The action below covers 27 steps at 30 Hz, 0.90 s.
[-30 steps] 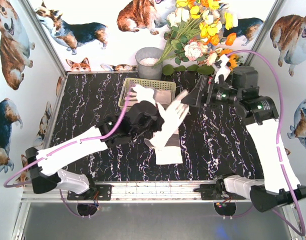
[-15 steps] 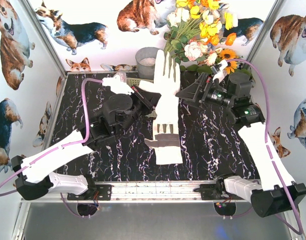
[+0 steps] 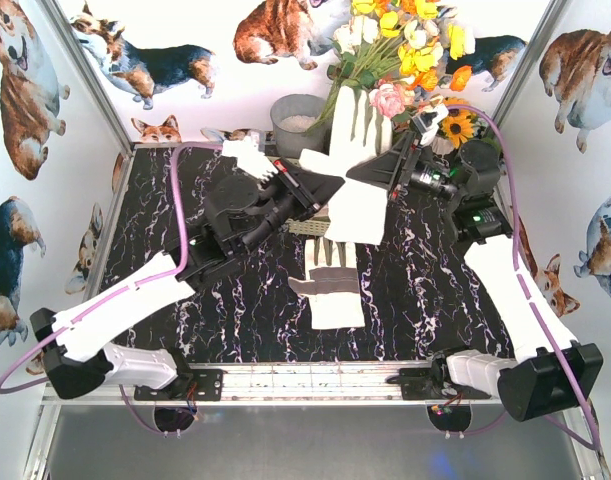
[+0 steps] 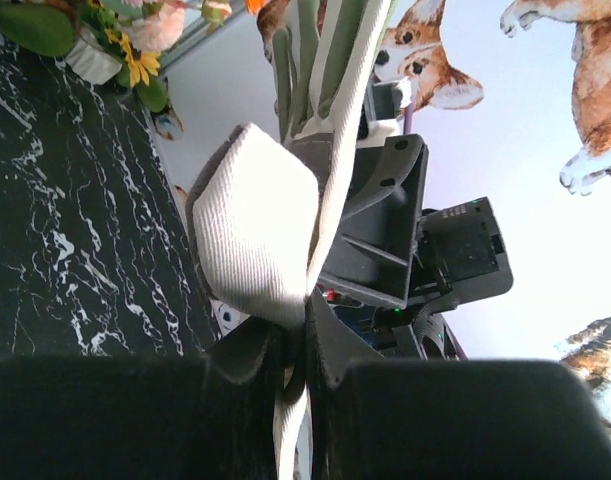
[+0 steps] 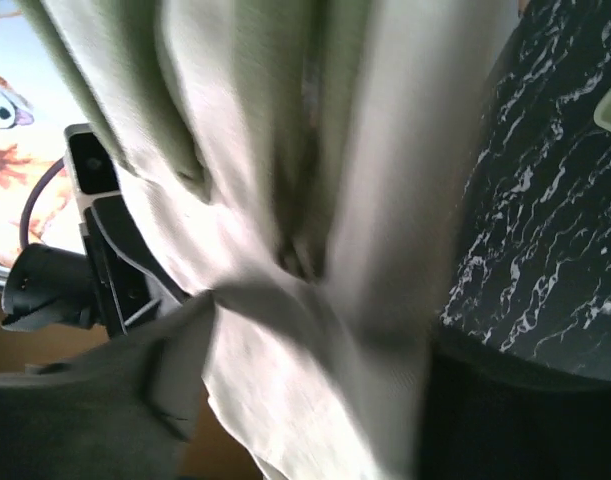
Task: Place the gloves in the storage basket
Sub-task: Turn over the glove.
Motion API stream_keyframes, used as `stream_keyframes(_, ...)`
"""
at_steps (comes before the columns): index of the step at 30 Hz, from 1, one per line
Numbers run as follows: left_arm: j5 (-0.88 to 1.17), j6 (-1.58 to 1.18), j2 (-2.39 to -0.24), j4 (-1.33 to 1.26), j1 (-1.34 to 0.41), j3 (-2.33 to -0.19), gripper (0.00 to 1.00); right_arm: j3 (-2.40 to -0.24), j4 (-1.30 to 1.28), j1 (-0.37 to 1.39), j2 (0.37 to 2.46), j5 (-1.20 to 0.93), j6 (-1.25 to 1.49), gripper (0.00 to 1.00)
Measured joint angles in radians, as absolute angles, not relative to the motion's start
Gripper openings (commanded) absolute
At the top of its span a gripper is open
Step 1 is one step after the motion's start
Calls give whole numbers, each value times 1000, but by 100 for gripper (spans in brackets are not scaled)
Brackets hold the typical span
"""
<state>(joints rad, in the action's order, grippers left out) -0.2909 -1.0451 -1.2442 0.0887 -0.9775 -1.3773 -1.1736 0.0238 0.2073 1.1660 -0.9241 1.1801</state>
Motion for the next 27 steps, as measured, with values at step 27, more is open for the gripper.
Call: stream_keyframes(27, -200, -1015, -1272, 72, -863, -1396, 24, -1258, -221, 202, 1094, -1013, 911, 0)
